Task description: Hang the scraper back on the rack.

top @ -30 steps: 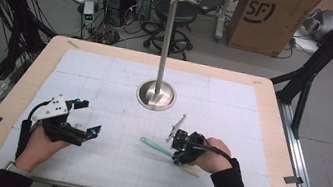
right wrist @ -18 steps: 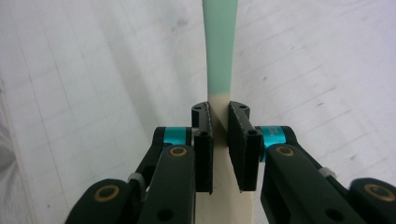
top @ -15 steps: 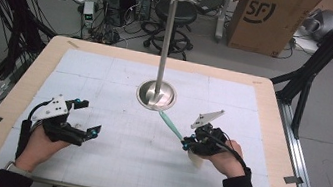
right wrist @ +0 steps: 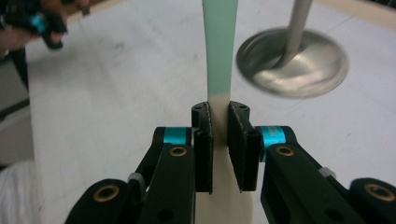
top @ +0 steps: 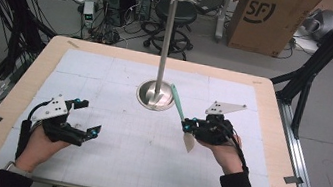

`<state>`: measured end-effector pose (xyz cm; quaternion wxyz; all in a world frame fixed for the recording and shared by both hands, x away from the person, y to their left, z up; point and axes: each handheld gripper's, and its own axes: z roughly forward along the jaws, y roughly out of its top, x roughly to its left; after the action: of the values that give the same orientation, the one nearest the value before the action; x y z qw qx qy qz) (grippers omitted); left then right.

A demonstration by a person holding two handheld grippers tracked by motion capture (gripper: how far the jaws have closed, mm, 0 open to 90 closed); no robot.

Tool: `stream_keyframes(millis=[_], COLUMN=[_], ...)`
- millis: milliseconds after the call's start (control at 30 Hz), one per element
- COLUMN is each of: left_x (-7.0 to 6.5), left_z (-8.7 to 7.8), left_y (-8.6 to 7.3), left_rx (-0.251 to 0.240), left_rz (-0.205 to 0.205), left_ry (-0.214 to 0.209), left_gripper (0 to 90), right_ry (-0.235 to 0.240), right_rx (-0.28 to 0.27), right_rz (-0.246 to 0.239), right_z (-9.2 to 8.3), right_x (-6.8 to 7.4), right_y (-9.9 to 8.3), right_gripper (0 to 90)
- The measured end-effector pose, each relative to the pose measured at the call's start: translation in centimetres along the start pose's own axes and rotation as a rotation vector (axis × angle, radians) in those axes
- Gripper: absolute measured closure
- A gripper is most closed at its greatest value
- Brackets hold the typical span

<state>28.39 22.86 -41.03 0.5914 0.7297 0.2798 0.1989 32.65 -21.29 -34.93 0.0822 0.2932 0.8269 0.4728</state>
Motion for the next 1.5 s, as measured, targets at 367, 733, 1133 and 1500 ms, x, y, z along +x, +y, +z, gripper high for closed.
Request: stream_keyframes(millis=[367, 733, 1133, 1500], left_x=[-0.1, -0.4, -0.6, -0.6], left_z=[0.0, -0.1, -0.3, -0.8], left_y=[0.0, -0.1, -0.4, -0.5], left_rx=[-0.001, 0.005, 0.009, 0.007], left_rz=[-0.001, 0.008, 0.014, 0.012], left_ry=[0.000, 0.003, 0.010, 0.016], left_gripper=[1.7, 1.7, 1.7, 1.7], right_ry=[-0.064, -0.101, -0.109, -0.169], right_rx=[-0.124, -0.157, -0.190, -0.282], right_rz=[0.006, -0.028, -0.071, -0.070], right_z=[-0.8, -0.9, -1.4, -2.8], right_x=[-1.5, -2.4, -3.5, -4.3], right_y=[2.5, 5.8, 9.5, 12.0], right_gripper=[81.1, 81.1, 81.1, 81.1])
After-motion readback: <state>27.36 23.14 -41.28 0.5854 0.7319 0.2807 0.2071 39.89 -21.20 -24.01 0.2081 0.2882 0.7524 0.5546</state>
